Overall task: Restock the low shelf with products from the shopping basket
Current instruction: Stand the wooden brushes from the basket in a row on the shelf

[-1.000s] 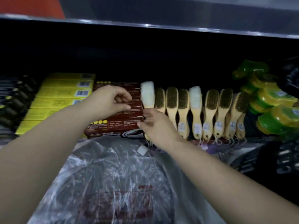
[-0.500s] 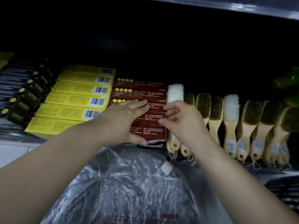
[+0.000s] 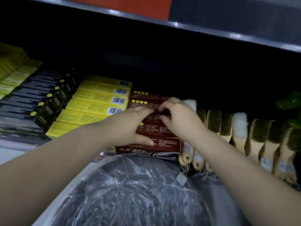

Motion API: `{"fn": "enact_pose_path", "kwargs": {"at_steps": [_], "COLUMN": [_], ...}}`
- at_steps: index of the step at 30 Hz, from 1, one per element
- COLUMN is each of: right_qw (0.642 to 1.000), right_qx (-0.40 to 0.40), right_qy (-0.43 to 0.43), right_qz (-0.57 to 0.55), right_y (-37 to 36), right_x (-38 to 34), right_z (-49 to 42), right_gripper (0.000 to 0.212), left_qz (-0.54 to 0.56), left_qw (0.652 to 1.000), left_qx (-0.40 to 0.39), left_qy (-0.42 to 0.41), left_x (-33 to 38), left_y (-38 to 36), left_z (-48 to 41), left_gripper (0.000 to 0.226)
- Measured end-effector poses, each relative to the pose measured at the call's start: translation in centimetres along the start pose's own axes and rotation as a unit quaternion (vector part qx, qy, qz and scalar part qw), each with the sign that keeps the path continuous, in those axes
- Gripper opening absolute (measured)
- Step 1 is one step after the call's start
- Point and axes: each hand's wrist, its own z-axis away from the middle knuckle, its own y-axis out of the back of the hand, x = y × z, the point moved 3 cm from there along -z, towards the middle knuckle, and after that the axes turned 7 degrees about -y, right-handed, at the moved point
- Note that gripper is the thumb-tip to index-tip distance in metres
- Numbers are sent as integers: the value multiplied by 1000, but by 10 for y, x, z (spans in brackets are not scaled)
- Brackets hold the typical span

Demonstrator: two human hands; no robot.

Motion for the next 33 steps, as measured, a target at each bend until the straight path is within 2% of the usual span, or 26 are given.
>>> {"fn": "enact_pose_path", "kwargs": {"at_steps": [4,9,13,17,22,24,28,33], "right_qw": [990,980,975,961,984,986,982,983], "right_qx": [-122,-155,-153,-197,-149,-148,-174,-152], "right_qy": [23,-79,-86,-89,-85,-79,-50,-54], "right_qz": [70,102,134,170,40,23,59,94], "right_y": [-3,-21,-26,-14,-36,-46,-57,-56], "right_x": [-15,-15,-17,-24,-56,-63,-65,-67], "right_z": [-27,-49,-47,-62,-83,-89,-94,-85], "right_gripper": [60,83,77,73,76,73,61,60], "left_qz": [8,10,-32,-55,-93,-108,-132,-112], "left_qw": [999,996,992,990,986,984,980,984], "left_qx": [-13,-27,-60,-64,-76,-82,-89,-75], "left_qy": [34,84,109,111,117,119,121,119], "left_x": [-16,-40,-55,-56,-61,-63,-62,-59], "left_y": [21,30,40,43,36,35,31,26], "left_z": [12,31,56,76,82,84,87,90], "left_gripper": [85,91,99,94,99,97,89,84]}}
